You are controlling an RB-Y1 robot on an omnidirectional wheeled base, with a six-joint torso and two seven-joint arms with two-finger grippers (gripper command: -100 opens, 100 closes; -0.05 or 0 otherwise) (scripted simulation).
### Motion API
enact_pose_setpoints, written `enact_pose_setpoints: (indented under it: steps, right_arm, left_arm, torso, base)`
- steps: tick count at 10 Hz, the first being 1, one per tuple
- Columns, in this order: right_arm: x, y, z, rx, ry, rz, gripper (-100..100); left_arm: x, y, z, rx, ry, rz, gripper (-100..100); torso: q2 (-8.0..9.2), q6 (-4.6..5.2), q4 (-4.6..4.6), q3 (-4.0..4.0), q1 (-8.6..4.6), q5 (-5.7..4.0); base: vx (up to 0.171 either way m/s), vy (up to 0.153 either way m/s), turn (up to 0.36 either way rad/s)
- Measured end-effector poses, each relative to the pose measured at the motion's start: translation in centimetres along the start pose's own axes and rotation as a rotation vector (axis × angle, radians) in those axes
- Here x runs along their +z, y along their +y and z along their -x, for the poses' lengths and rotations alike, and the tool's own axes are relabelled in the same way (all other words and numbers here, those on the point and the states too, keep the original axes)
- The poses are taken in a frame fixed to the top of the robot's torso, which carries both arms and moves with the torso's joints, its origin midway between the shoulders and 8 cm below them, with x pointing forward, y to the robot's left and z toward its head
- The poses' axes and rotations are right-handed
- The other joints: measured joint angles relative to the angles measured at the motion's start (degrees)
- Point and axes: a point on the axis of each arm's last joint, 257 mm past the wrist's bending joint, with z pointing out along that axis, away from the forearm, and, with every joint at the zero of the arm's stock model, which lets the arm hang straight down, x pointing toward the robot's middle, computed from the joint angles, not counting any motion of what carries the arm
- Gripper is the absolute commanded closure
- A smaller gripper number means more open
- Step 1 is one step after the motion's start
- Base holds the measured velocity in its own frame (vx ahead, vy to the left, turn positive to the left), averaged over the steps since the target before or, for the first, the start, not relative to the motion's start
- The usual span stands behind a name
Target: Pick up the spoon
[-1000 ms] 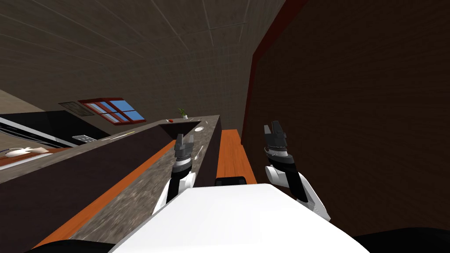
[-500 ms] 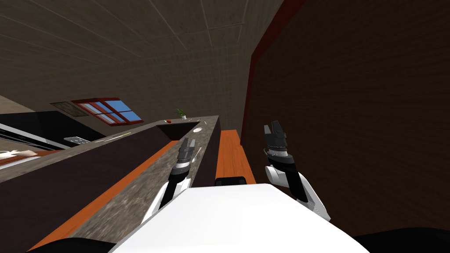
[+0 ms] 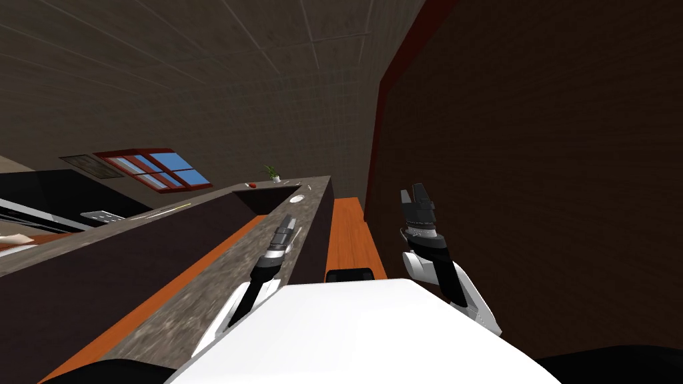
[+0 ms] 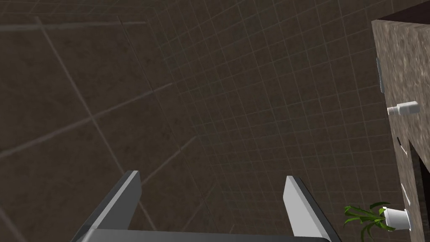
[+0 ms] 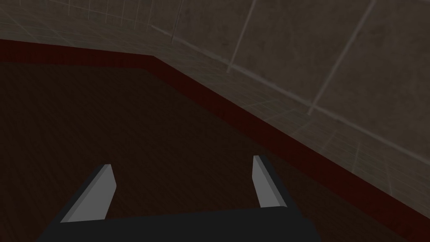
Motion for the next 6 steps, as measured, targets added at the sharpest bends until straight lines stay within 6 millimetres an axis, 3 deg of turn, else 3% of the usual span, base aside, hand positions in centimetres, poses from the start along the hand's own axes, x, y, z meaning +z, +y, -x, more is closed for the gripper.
enact_pose_setpoints:
  steps: [3, 6]
  right_arm:
    - [0.0, 0.0, 0.0, 0.000, 0.000, 0.000, 0]
    - [0.0, 0.0, 0.0, 0.000, 0.000, 0.000, 0]
  left_arm:
    - [-2.1, 5.1, 0.8, 0.098, 0.071, 0.164, -100]
    - [-4.2, 8.7, 1.5, 0.176, 0.132, 0.272, -100]
  torso:
    - [-0.16, 0.00, -0.04, -0.09, -0.07, -0.02]
    - [-0.04, 0.00, -0.01, -0.02, -0.01, -0.01]
  base:
    - [0.087, -0.045, -0.021]
    - [0.071, -0.036, -0.020]
